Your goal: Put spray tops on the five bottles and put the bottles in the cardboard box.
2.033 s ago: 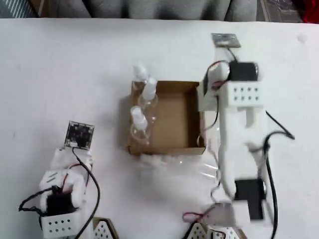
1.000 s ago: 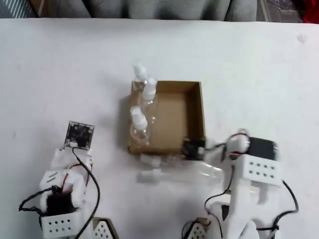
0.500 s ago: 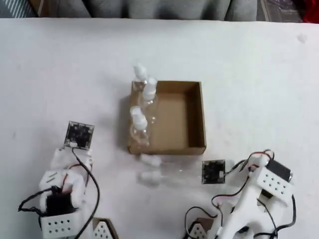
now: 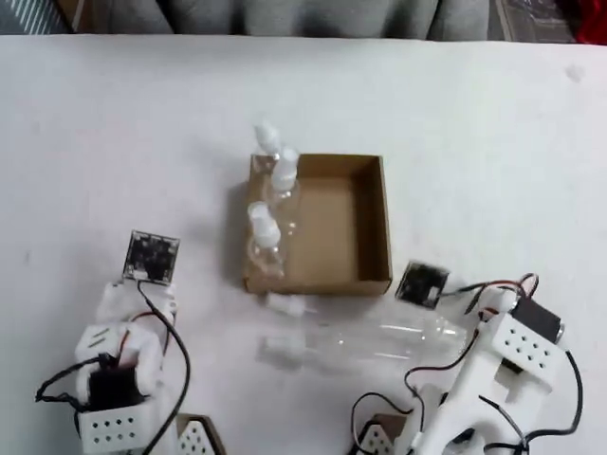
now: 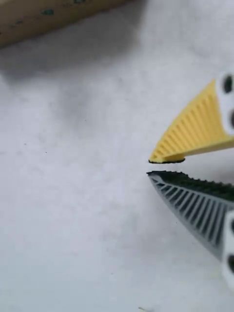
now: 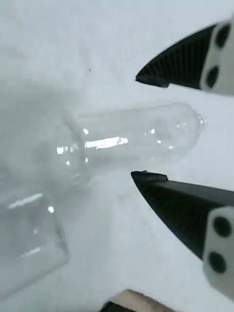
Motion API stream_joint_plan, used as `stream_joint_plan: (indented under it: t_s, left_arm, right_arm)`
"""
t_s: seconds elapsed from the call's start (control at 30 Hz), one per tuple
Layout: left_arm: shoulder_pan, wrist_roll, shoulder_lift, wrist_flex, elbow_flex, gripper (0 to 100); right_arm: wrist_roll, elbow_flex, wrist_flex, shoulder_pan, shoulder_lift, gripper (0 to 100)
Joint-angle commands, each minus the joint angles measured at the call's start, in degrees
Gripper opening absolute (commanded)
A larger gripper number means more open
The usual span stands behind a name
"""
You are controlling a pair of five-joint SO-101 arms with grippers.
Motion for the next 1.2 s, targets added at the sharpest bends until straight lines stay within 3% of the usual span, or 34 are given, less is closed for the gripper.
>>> stream_joint_plan:
  t_s: [0.0, 0.27, 0.47, 0.57, 0.87, 1.17]
  left_arm:
    - [-0.48, -0.62, -0.4, 0.26, 0.0, 3]
    - [-0.48, -0.62, -0.4, 0.26, 0.0, 2]
    - [-0.48, -0.62, -0.4, 0.26, 0.0, 2]
    - [-0.48, -0.62, -0.4, 0.26, 0.0, 2]
    - [-0.48, -0.62, -0.4, 0.26, 0.0, 2]
    - [-0.48, -0.62, -0.4, 0.26, 0.0, 2]
  right_arm:
    - [-10.2, -4.92, -0.22, 2.77, -0.92, 22.7]
    - [-23.21, -5.45, -0.31, 12.53, -0.92, 22.1]
    - [-36.04, -8.0, -0.31, 21.32, -0.92, 2.1]
    - [-43.6, -7.74, -0.48, 25.45, -0.92, 3.3]
    - [-46.24, 0.09, -2.68, 26.77, -0.92, 1.7]
    - [-61.1, 3.78, -16.31, 29.23, -0.4, 1.7]
